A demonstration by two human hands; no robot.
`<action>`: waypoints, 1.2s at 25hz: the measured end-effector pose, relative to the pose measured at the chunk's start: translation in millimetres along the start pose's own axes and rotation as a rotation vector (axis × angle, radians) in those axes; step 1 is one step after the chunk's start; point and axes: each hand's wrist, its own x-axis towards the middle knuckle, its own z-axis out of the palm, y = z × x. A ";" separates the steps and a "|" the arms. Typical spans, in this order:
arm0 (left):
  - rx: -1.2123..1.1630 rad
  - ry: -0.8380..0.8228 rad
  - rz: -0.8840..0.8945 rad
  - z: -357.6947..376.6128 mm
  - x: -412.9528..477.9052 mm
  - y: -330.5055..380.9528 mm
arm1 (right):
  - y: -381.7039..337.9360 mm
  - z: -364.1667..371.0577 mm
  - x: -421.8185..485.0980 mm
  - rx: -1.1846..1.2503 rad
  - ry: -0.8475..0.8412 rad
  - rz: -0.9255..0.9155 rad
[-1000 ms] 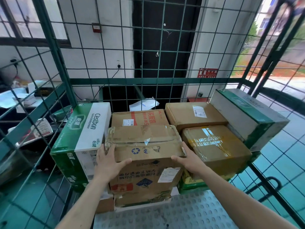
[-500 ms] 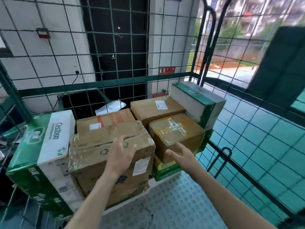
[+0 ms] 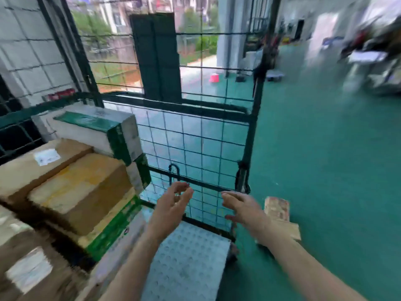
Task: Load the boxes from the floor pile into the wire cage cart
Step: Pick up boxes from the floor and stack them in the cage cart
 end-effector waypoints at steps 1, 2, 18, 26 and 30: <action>-0.022 -0.044 0.019 29.6 3.2 11.9 | 6.3 -31.5 -9.6 0.024 0.059 0.006; -0.031 -0.106 0.043 69.9 7.0 26.9 | 15.5 -72.6 -23.9 0.049 0.132 0.014; -0.142 -0.911 0.184 478.8 -36.9 152.2 | 123.9 -375.9 -260.0 0.270 0.897 0.133; -0.124 -1.342 0.289 597.7 -66.6 197.8 | 142.9 -404.7 -340.5 0.384 1.316 0.152; -0.130 -1.550 0.353 631.0 -87.1 213.5 | 156.6 -389.7 -367.5 0.470 1.522 0.165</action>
